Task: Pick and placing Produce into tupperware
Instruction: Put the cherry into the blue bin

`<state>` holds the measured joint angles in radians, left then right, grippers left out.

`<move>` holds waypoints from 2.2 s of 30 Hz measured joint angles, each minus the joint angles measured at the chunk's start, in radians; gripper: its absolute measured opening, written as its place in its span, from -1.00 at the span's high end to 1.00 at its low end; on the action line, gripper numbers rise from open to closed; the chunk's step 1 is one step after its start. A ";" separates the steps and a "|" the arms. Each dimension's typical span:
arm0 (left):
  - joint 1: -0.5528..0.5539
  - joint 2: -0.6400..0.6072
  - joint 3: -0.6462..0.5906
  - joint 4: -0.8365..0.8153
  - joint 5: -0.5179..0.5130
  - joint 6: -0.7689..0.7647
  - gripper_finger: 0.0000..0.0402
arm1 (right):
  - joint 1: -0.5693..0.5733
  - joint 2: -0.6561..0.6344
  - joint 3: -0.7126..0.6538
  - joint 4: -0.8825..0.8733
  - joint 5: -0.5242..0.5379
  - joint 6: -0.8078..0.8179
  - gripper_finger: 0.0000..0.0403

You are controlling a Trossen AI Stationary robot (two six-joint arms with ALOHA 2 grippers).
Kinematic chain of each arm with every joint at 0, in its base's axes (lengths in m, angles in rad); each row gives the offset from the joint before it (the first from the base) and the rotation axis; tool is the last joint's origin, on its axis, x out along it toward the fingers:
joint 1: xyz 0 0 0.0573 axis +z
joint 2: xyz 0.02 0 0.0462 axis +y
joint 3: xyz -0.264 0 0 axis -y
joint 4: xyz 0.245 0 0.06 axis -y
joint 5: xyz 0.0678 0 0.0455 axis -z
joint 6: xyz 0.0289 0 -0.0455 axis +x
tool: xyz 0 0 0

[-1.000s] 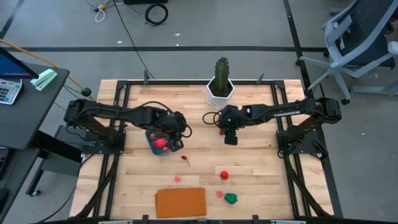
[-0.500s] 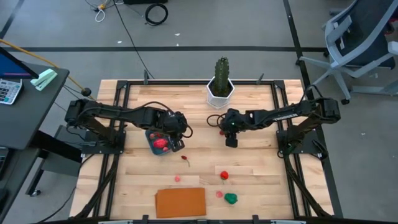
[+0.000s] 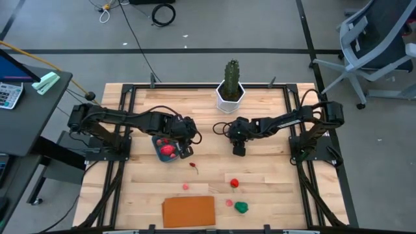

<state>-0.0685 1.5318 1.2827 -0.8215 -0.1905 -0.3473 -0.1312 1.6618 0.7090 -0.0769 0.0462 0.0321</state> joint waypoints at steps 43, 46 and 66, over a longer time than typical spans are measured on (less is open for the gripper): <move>0.059 -0.002 0.742 -0.225 -0.315 0.412 0.70 | 0.153 0.626 1.008 0.057 -0.147 -0.203 0.64; 0.072 -0.001 0.742 -0.287 -0.315 0.409 0.71 | 0.162 0.692 1.099 -0.057 -0.148 -0.266 0.64; 0.157 0.008 0.686 -0.428 -0.314 0.323 0.81 | 0.166 0.650 1.136 -0.157 -0.134 -0.280 0.11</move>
<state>0.0887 1.5398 1.9682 -1.2495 -0.5049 -0.0247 0.0352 2.3120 1.8450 -0.2343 -0.0879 -0.2483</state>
